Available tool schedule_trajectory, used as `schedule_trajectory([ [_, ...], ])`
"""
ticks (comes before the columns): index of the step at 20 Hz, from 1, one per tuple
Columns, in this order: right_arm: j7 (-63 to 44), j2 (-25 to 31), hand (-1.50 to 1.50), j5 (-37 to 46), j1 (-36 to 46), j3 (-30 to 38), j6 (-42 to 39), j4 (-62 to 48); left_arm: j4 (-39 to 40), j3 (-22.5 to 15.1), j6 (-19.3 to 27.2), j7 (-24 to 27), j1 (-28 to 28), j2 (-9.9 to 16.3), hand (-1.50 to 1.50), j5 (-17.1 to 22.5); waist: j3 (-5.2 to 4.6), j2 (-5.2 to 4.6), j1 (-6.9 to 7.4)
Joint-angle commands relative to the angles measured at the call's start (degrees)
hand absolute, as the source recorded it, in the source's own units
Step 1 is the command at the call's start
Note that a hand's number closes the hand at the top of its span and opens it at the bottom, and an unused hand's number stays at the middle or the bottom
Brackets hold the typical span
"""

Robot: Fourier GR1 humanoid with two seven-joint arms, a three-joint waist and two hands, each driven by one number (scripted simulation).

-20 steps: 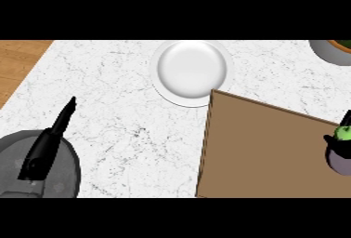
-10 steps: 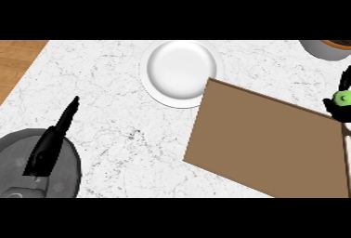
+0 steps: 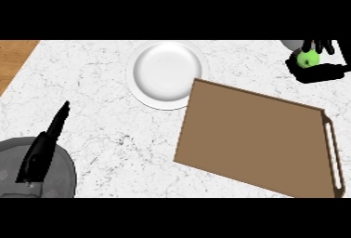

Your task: Pick the eggplant from the tray and place it in the plate

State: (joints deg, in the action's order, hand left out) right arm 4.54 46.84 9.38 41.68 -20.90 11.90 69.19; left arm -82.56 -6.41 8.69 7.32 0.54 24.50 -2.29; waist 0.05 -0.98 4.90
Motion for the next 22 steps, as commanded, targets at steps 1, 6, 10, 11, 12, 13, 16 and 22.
schedule_trajectory([
  [1, 4.91, -6.31, 1.5, -0.9, 7.85, -0.04, -4.23, -3.62, -1.52, 2.99, -2.24, -0.39, 2.04, 2.97, 0.0, 1.85, -0.03, 0.59, -1.76],
  [6, 3.01, -13.78, 1.5, 1.42, 13.29, -0.98, -7.49, -4.76, 1.04, 3.74, -0.05, 3.1, 2.92, 0.05, 0.0, 0.19, -0.09, 0.84, -3.58],
  [10, 1.28, -22.99, 1.5, 4.83, 20.13, -1.74, -5.76, -14.36, 0.92, 5.0, -2.18, 2.4, 1.99, 1.27, 0.0, 0.88, -0.1, 0.62, -3.12],
  [11, -3.18, -24.21, 1.5, 4.1, 20.12, -2.02, -6.91, -9.44, -0.05, 3.91, 0.28, 0.72, 2.41, -0.26, 0.0, -1.04, -0.09, 0.91, -3.81],
  [12, -2.67, -25.38, 1.5, 4.59, 19.75, -1.85, -6.91, -10.63, -4.73, 4.13, -1.33, -4.16, 2.83, 0.7, 0.0, 0.54, -0.05, 0.96, -3.73],
  [13, -5.01, -27.61, 1.5, 5.82, 20.77, -2.79, -6.63, -10.76, -0.91, 5.05, -1.93, -1.57, 1.23, 0.55, 0.0, 0.73, -0.08, 0.92, -3.97],
  [16, -6.57, -31.43, 1.5, 6.15, 27.38, -1.67, -8.69, -19.42, -1.57, 3.82, -0.6, 3.3, 6.11, -0.58, 0.0, -1.45, -0.09, 0.75, -2.9],
  [22, -5.62, -40.94, 1.5, 10.2, 32.05, -2.99, -7.87, -33.42, -0.06, 4.61, -2.05, -0.1, 0.71, -0.42, 0.0, -1.24, -0.1, 0.42, -2.81],
])
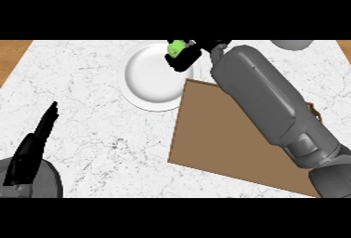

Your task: Pick the eggplant from the tray and place it in the plate

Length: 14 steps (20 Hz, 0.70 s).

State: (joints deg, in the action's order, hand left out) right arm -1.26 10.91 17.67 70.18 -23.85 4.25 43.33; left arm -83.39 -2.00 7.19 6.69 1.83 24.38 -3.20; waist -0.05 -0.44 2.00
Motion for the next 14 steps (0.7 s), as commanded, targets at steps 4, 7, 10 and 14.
schedule_trajectory([
  [4, 4.01, -9.31, 1.5, 3.34, 5.04, 1.76, 2.6, -16.2, -0.25, -0.45, 0.37, 0.95, 0.82, -1.91, 0.0, -1.37, 0.01, -0.19, 0.26],
  [7, 5.62, -10.73, 1.5, 1.98, 4.65, 1.24, 1.86, -20.05, 2.25, 1.27, -1.32, 1.5, -0.7, -0.49, 0.0, -0.48, -0.01, -0.48, 0.78],
  [10, -0.22, -10.82, 1.5, -5.46, 5.28, 4.59, 2.0, -19.13, -1.6, -0.14, -1.35, -1.34, -2.0, -0.94, 0.0, -0.82, 0.04, -0.63, 2.31],
  [14, -2.71, -10.87, -1.5, -6.86, 2.42, -0.32, 5.39, -21.14, 3.09, 0.55, -2.89, 2.6, -1.94, -1.08, 0.0, -0.65, -0.05, -0.6, 2.38],
])
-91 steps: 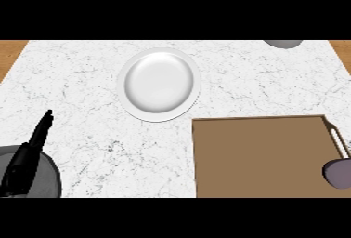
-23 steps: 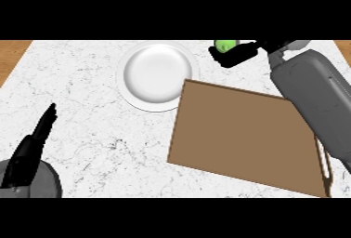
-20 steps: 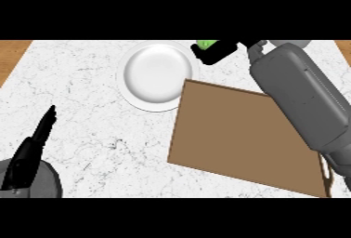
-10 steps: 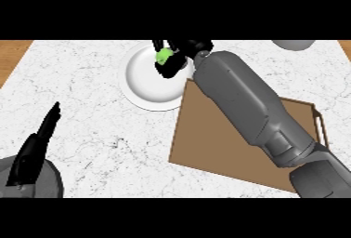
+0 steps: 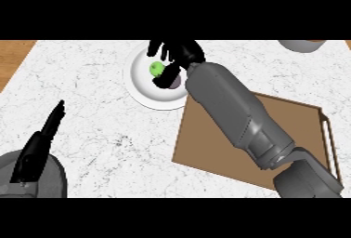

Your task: Pick the eggplant from the tray and place it in the plate

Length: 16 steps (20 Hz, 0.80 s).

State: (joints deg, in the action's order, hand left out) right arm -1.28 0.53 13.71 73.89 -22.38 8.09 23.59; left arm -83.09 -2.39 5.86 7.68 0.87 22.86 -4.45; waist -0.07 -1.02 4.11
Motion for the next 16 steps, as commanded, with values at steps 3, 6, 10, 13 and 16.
schedule_trajectory([
  [3, 1.64, -0.51, -1.5, -4.24, -0.57, -0.81, 2.1, -4.37, -0.71, 1.01, -1.4, -0.08, -0.14, 0.34, 0.0, 0.66, 0.02, -0.13, 0.5],
  [6, 6.73, -0.52, -1.5, -6.67, -2.21, 1.57, 7.51, -3.32, -1.35, -0.39, -0.45, -2.45, -1.42, -0.36, 0.0, -1.13, 0.08, -0.27, 0.47],
  [10, 10.04, -0.52, -1.5, -11.62, -3.0, 7.15, 12.96, -2.07, -0.52, 0.6, 0.0, -0.15, 0.91, -0.81, 0.0, -0.77, 0.06, -0.17, -0.14],
  [13, 11.2, 0.29, -1.5, -13.28, -1.05, 12.57, 15.49, -4.73, -4.41, -0.57, 1.03, -2.31, 3.27, -1.13, 0.0, -2.15, 0.12, 0.03, -0.76],
  [16, 11.03, 4.04, -1.5, -16.86, -0.1, 16.98, 11.72, -5.34, -0.65, 1.7, -0.45, -0.36, 1.2, -0.22, 0.0, -0.71, 0.08, 0.03, -1.75],
])
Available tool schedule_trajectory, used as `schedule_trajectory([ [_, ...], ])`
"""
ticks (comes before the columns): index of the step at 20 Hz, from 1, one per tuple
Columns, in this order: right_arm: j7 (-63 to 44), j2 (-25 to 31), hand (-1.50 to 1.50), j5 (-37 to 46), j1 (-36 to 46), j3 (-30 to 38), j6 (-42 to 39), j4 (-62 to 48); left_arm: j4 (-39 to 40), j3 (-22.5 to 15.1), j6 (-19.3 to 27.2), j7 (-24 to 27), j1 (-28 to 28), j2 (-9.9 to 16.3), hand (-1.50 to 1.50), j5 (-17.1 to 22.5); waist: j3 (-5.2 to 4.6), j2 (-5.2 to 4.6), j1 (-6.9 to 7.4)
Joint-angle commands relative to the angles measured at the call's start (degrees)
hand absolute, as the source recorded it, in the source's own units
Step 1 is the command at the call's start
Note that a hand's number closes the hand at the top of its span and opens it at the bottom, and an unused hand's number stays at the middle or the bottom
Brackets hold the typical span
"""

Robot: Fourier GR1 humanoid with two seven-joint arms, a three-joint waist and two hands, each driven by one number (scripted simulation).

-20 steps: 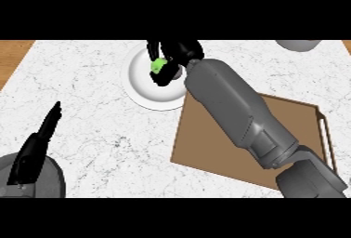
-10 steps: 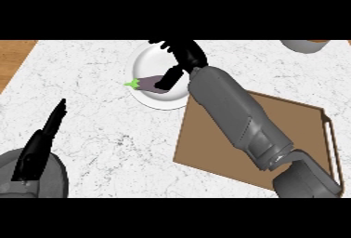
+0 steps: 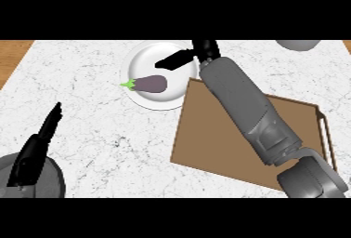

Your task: Pick the eggplant from the tray and place it in the plate

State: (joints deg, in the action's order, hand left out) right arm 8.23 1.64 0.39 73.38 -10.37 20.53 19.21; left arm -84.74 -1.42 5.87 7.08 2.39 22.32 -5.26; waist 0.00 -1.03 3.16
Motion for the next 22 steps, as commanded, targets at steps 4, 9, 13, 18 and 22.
schedule_trajectory([
  [4, 8.72, 7.16, -1.5, -8.78, -2.96, 10.75, -7.29, 0.0, -1.23, 0.25, 0.58, -0.48, 1.07, -0.64, 0.0, -0.63, 0.06, 0.06, -0.86],
  [9, 18.47, 12.89, -1.5, -10.29, -7.27, 13.6, -16.17, -2.3, 0.23, 1.48, -0.23, 1.09, 0.67, -0.3, 0.0, -0.35, 0.06, -0.08, -0.83],
  [13, 23.37, 17.39, -1.5, -8.86, -8.67, 13.66, -20.88, -4.96, -1.41, 1.81, -0.86, -1.52, -0.05, -0.32, 0.0, 0.03, 0.08, -0.04, -0.69],
  [18, 24.93, 21.46, -1.5, -7.55, -6.85, 14.02, -23.59, -8.6, 1.71, 2.75, -2.69, 2.0, -0.23, 0.57, 0.0, 0.24, 0.08, -0.47, 0.39],
  [22, 28.64, 23.72, -1.5, -7.27, -9.26, 14.5, -26.65, -10.5, 1.04, 0.29, -0.63, -1.0, -2.22, -2.37, 0.0, -1.73, 0.17, -0.95, 0.71],
])
